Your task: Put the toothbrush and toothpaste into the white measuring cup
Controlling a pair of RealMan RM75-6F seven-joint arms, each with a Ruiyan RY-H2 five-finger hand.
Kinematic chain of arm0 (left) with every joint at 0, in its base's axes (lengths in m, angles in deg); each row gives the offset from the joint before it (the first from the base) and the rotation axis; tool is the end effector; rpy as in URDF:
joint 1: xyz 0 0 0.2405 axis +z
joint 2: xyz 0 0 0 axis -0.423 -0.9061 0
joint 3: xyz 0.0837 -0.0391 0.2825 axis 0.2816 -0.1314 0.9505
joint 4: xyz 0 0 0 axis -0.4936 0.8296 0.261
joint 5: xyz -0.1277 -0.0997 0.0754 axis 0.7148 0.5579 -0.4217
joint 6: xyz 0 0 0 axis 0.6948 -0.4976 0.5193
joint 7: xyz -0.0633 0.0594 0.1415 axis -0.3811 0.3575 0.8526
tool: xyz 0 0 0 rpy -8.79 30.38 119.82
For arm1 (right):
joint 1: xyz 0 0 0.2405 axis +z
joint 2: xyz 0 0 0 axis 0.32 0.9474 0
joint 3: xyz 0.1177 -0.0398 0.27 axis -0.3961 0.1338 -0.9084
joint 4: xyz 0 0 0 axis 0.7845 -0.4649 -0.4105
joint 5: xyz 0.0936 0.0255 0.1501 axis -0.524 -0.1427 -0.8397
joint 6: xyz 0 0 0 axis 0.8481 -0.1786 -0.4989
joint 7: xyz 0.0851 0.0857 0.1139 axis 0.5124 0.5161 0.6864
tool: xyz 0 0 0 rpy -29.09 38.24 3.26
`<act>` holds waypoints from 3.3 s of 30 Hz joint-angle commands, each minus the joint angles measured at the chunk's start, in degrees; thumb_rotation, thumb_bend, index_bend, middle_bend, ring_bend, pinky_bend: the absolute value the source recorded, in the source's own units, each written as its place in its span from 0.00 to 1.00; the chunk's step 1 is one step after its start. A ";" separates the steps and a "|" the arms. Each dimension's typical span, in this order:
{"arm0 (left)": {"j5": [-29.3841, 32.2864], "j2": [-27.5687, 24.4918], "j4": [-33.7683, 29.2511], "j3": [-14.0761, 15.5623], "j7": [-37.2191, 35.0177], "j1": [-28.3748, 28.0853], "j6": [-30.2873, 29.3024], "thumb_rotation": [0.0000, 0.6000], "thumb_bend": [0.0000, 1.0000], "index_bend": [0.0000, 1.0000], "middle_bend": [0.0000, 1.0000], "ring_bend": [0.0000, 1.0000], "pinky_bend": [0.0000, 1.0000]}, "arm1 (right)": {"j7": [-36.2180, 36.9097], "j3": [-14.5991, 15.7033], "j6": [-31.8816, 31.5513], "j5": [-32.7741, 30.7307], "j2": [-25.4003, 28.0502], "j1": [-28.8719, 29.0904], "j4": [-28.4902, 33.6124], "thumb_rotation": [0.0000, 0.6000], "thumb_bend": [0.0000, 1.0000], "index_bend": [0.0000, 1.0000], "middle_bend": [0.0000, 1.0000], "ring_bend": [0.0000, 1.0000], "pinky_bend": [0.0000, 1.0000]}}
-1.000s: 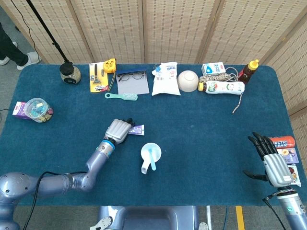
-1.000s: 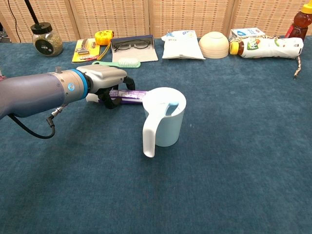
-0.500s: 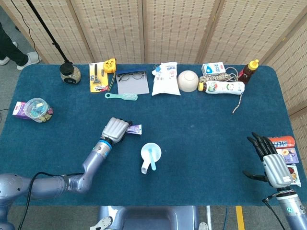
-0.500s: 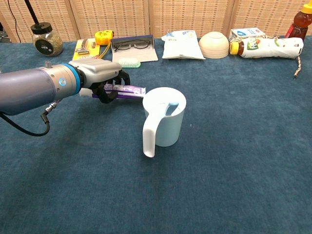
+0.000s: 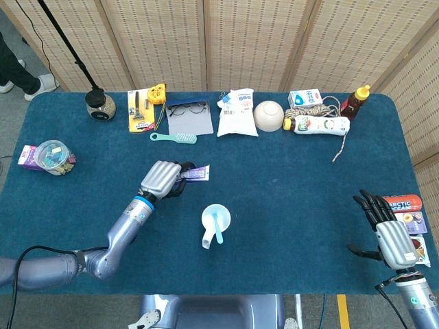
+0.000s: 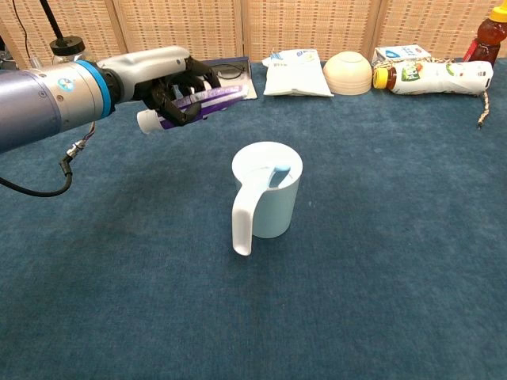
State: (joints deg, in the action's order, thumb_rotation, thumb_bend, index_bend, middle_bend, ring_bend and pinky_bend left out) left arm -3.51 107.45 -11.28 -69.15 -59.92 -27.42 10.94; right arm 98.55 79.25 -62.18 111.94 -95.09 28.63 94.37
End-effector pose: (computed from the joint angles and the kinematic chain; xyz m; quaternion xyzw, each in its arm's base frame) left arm -0.1129 0.4151 0.0032 -0.7053 -0.4511 -0.4266 0.3422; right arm -0.3406 -0.2268 0.1726 0.6131 -0.4230 0.4770 0.4665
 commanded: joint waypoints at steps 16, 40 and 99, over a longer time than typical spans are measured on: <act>-37.75 3.90 2.99 -0.05 -54.31 7.52 -17.31 1.00 0.59 0.59 0.46 0.39 0.44 | -0.56 0.06 0.55 -0.24 -0.29 0.15 -0.13 1.00 0.00 0.00 0.00 0.00 0.00; -39.98 19.81 20.18 4.84 -60.77 4.82 -19.07 1.00 0.58 0.59 0.46 0.36 0.44 | 0.50 -0.15 0.70 -0.67 -0.12 0.21 -0.63 1.00 0.00 0.00 0.00 0.00 0.00; -40.56 31.93 41.25 8.25 -65.85 4.91 -24.05 1.00 0.56 0.18 0.17 0.08 0.38 | 0.76 -0.02 0.82 -0.58 -0.12 0.27 -0.71 1.00 0.00 0.00 0.00 0.00 0.00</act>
State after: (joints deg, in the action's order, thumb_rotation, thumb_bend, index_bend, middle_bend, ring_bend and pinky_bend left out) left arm -44.06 139.30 29.84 -60.94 -125.69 -22.57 -12.99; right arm 99.31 79.22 -61.36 111.36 -95.21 28.89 93.66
